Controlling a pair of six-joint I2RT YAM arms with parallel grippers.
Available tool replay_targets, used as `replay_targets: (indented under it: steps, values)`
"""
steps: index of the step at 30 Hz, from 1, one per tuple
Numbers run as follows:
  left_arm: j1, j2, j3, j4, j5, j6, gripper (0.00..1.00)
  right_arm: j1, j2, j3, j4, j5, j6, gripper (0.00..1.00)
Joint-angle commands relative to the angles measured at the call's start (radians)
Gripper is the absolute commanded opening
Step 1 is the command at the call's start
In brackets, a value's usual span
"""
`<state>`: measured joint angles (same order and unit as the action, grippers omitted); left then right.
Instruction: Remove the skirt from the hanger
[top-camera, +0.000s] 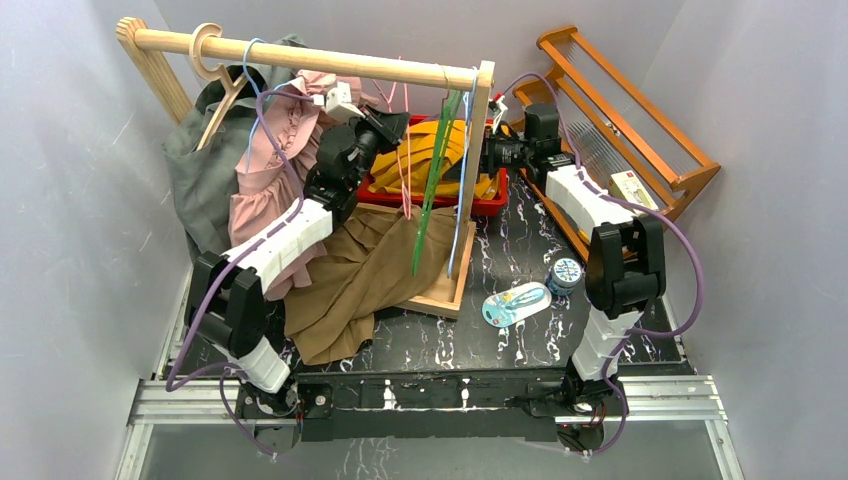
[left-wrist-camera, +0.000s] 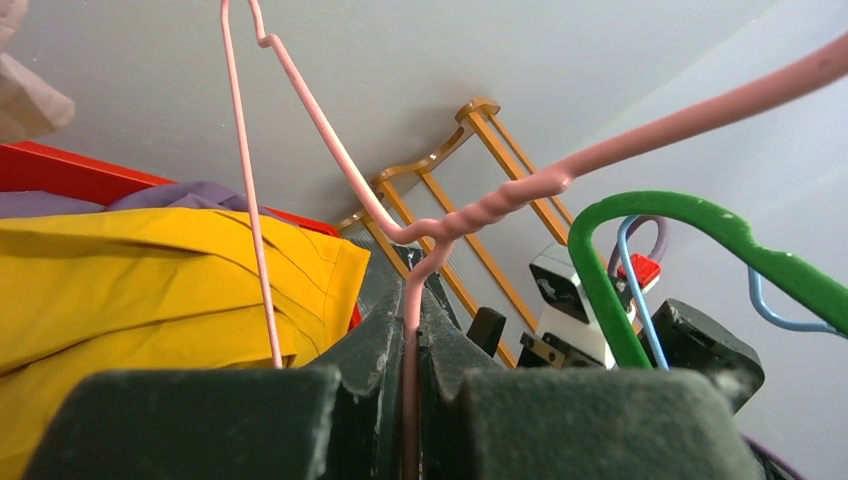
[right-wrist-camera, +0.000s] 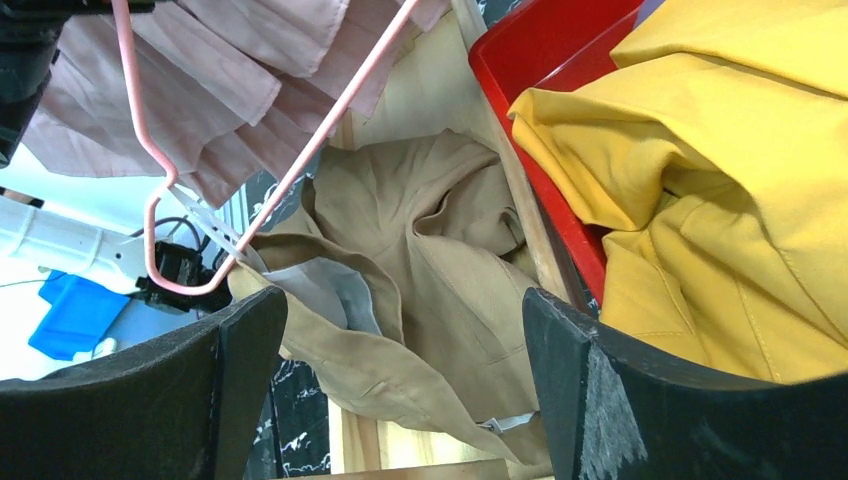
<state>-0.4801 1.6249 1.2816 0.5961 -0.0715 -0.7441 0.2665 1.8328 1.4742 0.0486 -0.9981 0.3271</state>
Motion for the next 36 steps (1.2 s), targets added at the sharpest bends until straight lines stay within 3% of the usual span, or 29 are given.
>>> replay_targets:
  steps: [1,5,12,16,21,24,27,28,30,32,36]
  values:
    - [0.003,-0.013,0.087,0.036,-0.032,-0.039,0.00,0.022,-0.078,0.010,0.006,-0.049,-0.093,0.95]
    - [0.003,0.011,0.122,0.047,-0.055,-0.060,0.00,0.039,-0.058,-0.040,0.184,-0.163,0.024,0.89]
    - [0.004,0.086,0.211,0.053,-0.015,-0.113,0.00,0.116,-0.022,-0.023,0.182,-0.168,0.005,0.86]
    - [0.004,0.086,0.214,0.051,-0.011,-0.117,0.00,0.125,0.013,-0.013,0.197,-0.192,0.026,0.73]
    - [0.003,0.077,0.207,0.055,-0.013,-0.106,0.00,0.142,0.036,-0.059,0.358,-0.233,0.140,0.61]
    - [0.004,0.072,0.195,0.070,-0.018,-0.087,0.00,0.151,0.042,-0.094,0.422,-0.235,0.193,0.35]
    - [0.011,0.057,0.172,0.077,-0.028,-0.062,0.00,0.152,0.023,-0.161,0.598,-0.222,0.331,0.18]
    - [0.014,0.054,0.155,0.103,-0.017,-0.057,0.00,0.152,0.020,-0.169,0.637,-0.203,0.371,0.02]
    - [0.030,0.056,0.116,0.192,0.058,0.034,0.00,0.149,-0.004,-0.202,0.668,-0.161,0.418,0.00]
    - [0.031,0.048,0.035,0.341,0.051,0.115,0.00,0.149,-0.016,-0.219,0.682,-0.154,0.424,0.00]
    - [0.032,0.088,-0.008,0.487,0.017,0.184,0.00,0.148,-0.017,-0.239,0.701,-0.156,0.441,0.00]
